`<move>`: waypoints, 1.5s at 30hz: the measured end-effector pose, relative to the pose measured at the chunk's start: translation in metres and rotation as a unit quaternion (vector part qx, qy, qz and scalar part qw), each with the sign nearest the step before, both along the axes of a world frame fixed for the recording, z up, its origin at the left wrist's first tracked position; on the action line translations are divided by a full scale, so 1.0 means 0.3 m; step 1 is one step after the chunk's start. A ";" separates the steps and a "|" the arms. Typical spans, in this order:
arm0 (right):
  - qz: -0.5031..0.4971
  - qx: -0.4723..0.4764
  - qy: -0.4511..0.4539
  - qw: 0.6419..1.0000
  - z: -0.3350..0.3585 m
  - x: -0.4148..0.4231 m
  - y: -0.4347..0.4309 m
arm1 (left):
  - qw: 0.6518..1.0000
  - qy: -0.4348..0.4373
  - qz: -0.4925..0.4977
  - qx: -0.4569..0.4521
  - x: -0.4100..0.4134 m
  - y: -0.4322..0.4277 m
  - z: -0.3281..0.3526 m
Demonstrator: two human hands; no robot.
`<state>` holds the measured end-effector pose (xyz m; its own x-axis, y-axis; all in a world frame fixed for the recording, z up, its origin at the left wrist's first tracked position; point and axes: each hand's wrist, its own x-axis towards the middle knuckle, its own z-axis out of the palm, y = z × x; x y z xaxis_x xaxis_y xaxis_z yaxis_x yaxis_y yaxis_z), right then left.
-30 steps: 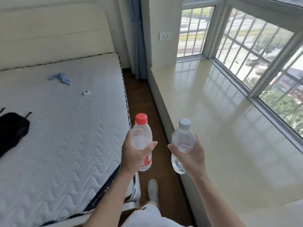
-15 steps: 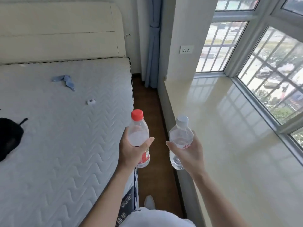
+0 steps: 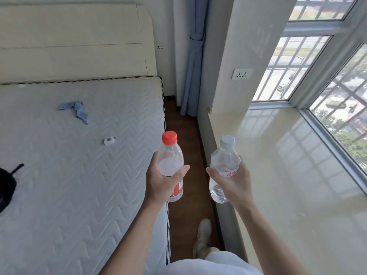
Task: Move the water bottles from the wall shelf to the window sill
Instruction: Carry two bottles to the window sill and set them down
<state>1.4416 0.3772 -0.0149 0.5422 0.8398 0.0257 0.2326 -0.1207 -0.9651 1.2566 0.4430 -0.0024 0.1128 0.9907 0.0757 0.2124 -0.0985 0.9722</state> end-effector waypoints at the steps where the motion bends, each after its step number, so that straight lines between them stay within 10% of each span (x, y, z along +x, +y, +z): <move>1: 0.001 0.000 0.000 1.000 -0.008 0.019 0.044 | 1.000 0.002 -0.001 0.000 0.017 0.041 -0.003; 27: -0.037 -0.002 0.014 0.999 -0.045 0.830 1.154 | 0.992 0.052 -0.118 0.007 0.932 1.232 -0.003; 45: -0.453 -0.032 0.075 0.888 -0.115 1.270 1.135 | 0.862 0.070 -0.500 -0.039 1.805 1.496 -0.057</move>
